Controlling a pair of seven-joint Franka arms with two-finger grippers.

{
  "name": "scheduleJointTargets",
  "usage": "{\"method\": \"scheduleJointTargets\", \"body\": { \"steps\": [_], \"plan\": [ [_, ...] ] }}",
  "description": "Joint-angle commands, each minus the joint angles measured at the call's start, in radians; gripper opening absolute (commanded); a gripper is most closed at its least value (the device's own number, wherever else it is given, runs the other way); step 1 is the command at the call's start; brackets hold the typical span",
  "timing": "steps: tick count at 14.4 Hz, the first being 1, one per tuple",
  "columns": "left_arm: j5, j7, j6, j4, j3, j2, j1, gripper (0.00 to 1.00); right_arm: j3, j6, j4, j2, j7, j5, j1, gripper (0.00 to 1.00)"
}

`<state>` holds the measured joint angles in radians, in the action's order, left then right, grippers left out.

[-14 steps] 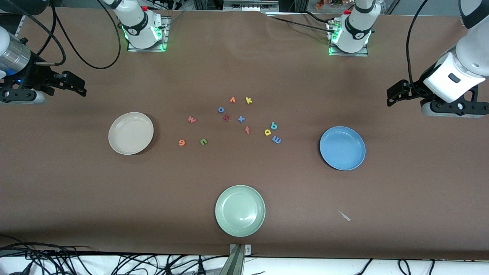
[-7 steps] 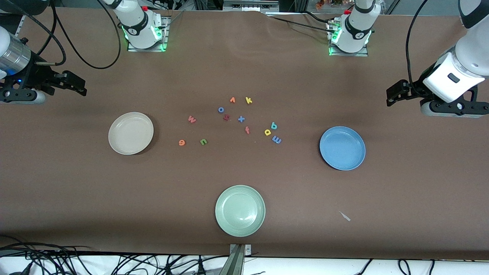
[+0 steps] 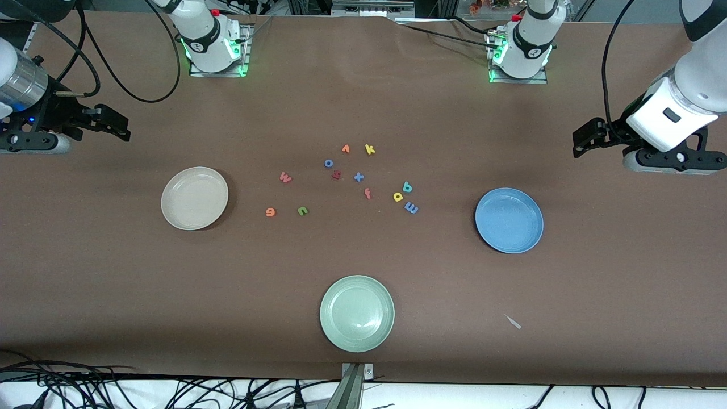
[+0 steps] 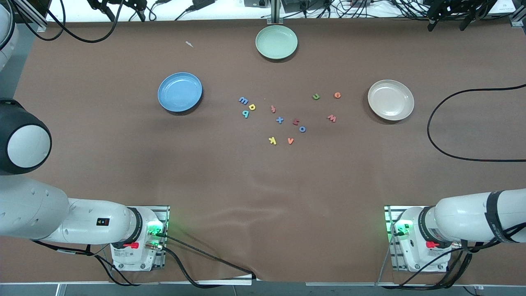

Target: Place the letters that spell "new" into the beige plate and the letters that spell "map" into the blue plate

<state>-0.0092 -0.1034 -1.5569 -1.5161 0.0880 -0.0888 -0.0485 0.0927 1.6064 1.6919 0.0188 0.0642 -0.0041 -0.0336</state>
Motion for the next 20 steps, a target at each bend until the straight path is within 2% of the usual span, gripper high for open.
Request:
{"method": "scheduleJointTargets", "body": {
  "steps": [1, 20],
  "plan": [
    [0.017, 0.016, 0.02, 0.033, -0.001, -0.012, -0.004, 1.0, 0.004, -0.003, 0.014, 0.018, -0.012, -0.014, 0.0, 1.0],
    [0.015, 0.019, 0.018, 0.033, -0.004, -0.026, -0.013, 1.0, 0.002, 0.049, 0.015, 0.009, -0.003, -0.022, 0.0, 1.0]
  ]
}}
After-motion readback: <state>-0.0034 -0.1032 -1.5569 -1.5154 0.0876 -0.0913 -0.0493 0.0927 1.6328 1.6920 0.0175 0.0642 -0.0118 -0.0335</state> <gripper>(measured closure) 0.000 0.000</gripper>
